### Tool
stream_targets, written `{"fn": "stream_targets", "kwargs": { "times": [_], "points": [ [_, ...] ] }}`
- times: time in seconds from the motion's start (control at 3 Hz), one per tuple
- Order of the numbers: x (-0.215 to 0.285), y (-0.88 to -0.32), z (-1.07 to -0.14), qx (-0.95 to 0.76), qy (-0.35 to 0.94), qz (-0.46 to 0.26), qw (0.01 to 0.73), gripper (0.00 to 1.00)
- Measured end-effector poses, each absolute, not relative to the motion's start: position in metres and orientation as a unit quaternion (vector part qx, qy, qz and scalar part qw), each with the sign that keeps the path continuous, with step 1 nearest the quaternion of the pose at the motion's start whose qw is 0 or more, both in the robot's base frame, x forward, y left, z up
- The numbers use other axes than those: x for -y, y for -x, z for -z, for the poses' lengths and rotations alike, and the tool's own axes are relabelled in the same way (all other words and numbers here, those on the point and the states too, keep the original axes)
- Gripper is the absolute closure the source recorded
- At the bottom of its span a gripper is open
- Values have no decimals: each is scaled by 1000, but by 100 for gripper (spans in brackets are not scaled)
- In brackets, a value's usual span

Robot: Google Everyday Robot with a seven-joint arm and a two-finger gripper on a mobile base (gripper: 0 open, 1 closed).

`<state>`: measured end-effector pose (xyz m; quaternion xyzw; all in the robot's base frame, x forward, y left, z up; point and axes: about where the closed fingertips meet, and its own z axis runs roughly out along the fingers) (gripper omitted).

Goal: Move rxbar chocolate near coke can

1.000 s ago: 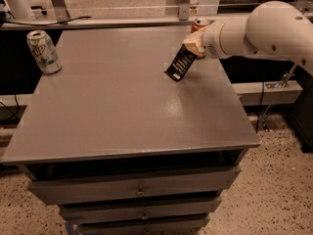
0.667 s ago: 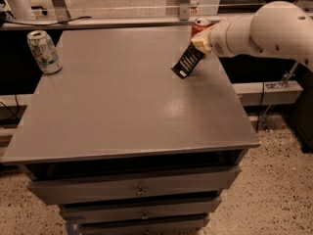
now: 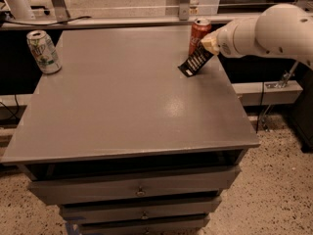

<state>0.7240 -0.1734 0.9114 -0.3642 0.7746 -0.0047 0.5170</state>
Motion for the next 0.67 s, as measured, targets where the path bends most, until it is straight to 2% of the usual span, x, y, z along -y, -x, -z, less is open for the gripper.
{"fn": "stream_targets", "kwargs": {
  "times": [0.67],
  "points": [
    [186,-730,-906,-782,354,19,512,36]
  ]
}}
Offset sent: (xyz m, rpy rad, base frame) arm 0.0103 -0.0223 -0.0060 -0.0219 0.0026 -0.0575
